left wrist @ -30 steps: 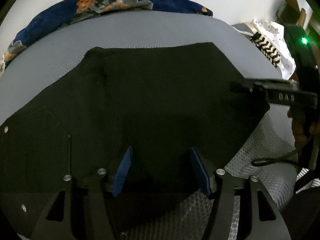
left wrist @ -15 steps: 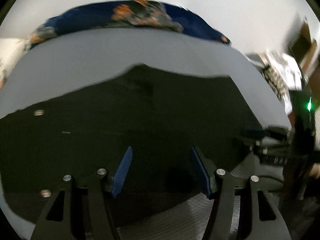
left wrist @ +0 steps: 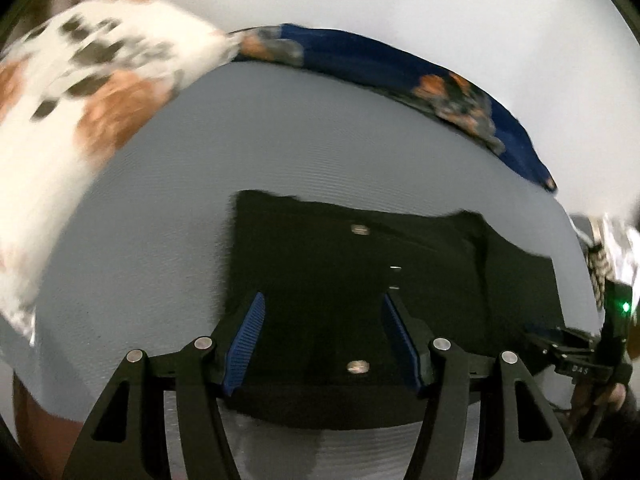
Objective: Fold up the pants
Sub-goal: 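Grasp the trouser end with the left gripper and lift it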
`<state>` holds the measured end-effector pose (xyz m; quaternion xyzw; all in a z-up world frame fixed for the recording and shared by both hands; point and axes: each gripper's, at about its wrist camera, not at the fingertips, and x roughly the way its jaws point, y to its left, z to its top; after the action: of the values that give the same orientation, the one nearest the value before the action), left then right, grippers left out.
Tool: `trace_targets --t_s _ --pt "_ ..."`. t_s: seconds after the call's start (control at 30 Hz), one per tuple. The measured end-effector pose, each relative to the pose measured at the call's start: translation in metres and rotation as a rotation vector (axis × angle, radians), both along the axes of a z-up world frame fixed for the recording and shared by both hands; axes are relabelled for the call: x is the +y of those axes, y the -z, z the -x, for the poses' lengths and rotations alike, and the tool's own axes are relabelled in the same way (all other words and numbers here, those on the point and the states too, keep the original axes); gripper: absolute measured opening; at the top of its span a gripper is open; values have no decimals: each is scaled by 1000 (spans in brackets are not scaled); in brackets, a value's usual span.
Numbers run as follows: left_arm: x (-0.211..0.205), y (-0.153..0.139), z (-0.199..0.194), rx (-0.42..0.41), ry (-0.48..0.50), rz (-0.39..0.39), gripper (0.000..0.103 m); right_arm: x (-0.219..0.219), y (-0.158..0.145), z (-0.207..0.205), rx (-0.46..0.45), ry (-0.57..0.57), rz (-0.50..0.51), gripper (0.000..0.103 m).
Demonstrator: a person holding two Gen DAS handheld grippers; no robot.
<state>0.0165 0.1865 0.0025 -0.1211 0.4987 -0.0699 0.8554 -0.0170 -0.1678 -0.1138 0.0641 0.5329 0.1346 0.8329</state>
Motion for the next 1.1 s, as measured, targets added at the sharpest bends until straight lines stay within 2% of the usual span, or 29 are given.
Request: trace_targets --t_s 0.1,0.23,0.43,0.7,0.9,1.03,1.1 --pt "31 8 2 21 -57 49 64 3 -6 -10 -1 18 -27 54" --pt "55 33 -4 100 -62 151 67 5 -13 -21 -4 39 -43 54" --pt "77 78 -20 240 -10 377 67 10 -20 -28 -7 59 -32 54" --pt "83 84 -39 210 87 460 67 19 -18 -32 12 73 -10 54" --pt "76 101 -59 188 170 622 66 23 -15 -38 30 88 -48 55" --pt "51 101 -67 191 214 606 66 20 -16 -42 27 117 -93 55" --pt "46 99 -69 185 205 583 66 18 -17 -43 21 128 -105 55"
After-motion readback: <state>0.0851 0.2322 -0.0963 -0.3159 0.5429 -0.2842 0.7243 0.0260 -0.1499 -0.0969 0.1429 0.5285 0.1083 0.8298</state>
